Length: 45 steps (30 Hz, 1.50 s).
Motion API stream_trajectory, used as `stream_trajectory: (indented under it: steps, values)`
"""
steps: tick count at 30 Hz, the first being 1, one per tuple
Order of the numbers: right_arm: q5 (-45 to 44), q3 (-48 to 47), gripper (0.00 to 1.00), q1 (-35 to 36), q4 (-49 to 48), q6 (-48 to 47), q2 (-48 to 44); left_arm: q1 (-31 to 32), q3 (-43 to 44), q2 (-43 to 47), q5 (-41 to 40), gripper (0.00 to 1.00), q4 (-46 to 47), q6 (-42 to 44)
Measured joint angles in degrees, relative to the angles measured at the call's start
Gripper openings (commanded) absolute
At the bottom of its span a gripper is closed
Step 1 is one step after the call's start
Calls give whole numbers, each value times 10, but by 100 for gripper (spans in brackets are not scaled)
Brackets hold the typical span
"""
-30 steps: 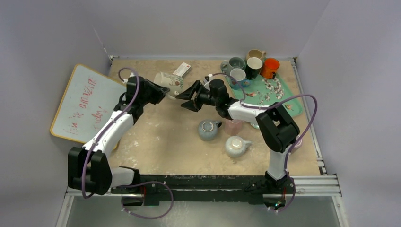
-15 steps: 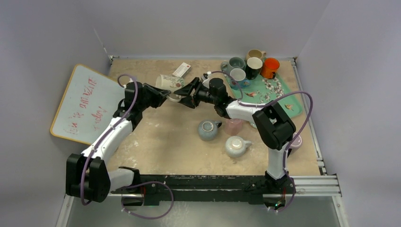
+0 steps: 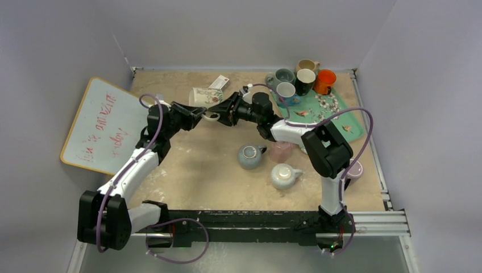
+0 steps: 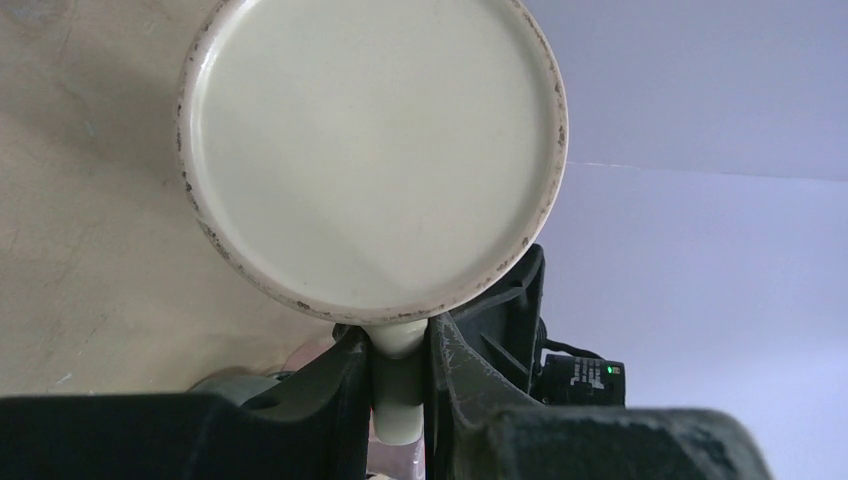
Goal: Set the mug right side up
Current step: Turn over the cup at the center of the board.
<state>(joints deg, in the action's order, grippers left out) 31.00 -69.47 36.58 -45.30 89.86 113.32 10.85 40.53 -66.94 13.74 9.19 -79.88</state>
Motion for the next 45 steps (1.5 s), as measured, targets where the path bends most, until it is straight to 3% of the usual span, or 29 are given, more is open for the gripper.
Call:
stream_trajectory:
  steps: [5,12,22,32,42,45]
  values:
    - [3,0,42,0,-39,23,1,-3,-18,17,8,0,46,-4]
    - [18,0,0,-4,-73,37,14,-6,-35,18,14,0,90,-25]
    - [33,7,0,-12,-151,58,18,-8,-44,45,33,1,113,-34]
    - [38,39,0,-25,-213,98,16,-3,-58,80,67,39,96,-18]
    - [-17,50,0,-90,-203,114,17,-3,-65,103,93,62,77,5]
    - [-17,50,0,-95,-199,111,17,-3,-47,106,98,79,24,37]
